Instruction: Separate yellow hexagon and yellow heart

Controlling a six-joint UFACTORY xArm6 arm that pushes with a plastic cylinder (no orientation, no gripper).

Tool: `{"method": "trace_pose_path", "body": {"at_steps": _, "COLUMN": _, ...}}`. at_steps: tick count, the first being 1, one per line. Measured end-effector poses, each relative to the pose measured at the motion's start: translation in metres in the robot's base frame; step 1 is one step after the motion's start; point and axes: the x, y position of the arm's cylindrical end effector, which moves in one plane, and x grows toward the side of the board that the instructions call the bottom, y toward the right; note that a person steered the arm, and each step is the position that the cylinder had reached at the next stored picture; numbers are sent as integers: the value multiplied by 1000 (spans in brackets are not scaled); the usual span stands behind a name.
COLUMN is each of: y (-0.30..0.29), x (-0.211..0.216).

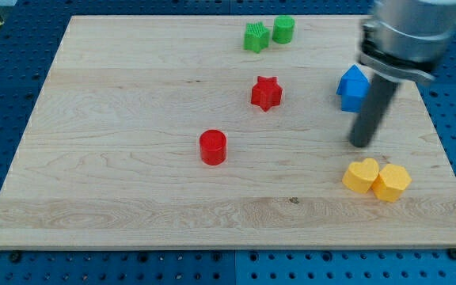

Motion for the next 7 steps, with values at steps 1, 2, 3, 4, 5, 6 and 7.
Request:
{"method": "trace_pose_path", "body": {"at_steps": 1, "y": 67, "x": 36}}
{"method": "trace_pose_path", "body": {"at_steps": 2, "y": 86, "x": 60}}
{"method": "trace_pose_path", "body": {"at_steps": 3, "y": 74, "x": 60}}
{"method": "trace_pose_path", "body": {"at_steps": 4, "y": 24, "x": 71}}
{"method": "trace_pose_path", "body": {"at_steps": 5, "y": 9, "x": 75}}
{"method": "trace_pose_path", "body": {"at_steps": 6, "y": 7, "x": 70}}
{"method": "trace_pose_path", "body": {"at_steps": 7, "y": -19, "x": 59}}
